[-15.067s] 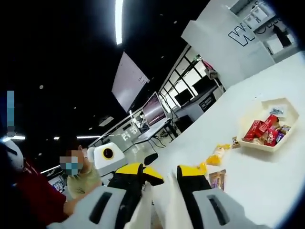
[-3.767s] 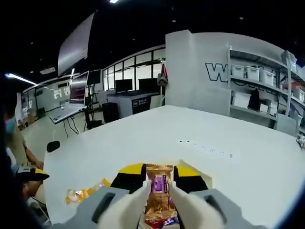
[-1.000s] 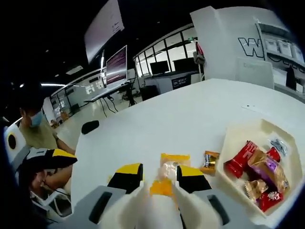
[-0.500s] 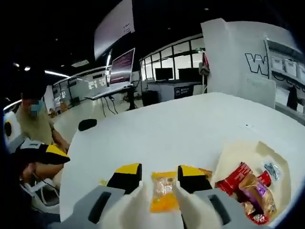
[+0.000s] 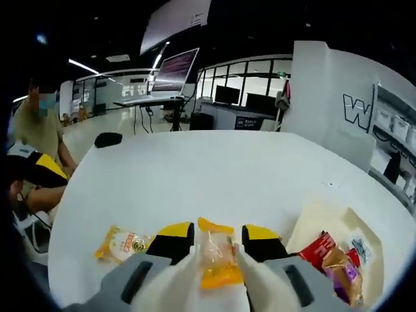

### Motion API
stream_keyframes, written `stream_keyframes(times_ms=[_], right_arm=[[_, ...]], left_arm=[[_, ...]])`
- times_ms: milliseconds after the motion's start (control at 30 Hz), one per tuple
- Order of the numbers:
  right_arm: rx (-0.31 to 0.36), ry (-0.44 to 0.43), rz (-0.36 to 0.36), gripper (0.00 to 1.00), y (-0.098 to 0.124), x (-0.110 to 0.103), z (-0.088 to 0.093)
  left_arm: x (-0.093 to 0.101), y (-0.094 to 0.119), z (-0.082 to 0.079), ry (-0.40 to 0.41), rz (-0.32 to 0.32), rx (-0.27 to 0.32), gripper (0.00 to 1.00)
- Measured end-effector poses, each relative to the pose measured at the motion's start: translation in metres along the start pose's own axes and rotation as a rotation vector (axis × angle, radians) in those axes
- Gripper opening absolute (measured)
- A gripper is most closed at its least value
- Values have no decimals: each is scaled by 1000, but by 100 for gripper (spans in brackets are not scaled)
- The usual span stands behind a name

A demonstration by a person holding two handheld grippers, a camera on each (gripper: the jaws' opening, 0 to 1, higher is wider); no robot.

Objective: Place the target food into the container with the food tongs after gripping and lifting it, then release it inside without dropping or visibly crushing the food.

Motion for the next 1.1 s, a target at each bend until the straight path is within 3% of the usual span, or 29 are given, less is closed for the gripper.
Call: stream_keyframes(times_ms=[133, 200, 500, 800, 1100], right_arm=[[-6, -53, 24, 20, 1, 2, 0], [17, -80, 87, 18, 2, 9, -1], [110, -184, 93, 18, 22, 19, -11], [133, -155, 132, 18, 36, 26, -18], [190, -139, 152, 19, 49, 37, -46]], left_arm=[[3, -2, 2, -7, 6, -10, 94], [3, -2, 2, -12, 7, -12, 94], [-5, 3, -6, -10, -22, 20, 92], [3, -3, -4, -17, -7, 11, 92], [2, 0, -4, -29, -11, 9, 92]])
Point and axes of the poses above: the point that each gripper's makers call its tool centre point, and the gripper's own axes: y roughly backward along the fingers, x roughly to its right, z roughly out of its underside, the point moved 4 cm from there along y, roughly backward along the fingers, and after that the axes turned 1 degree about -y, right-handed, at the moved point
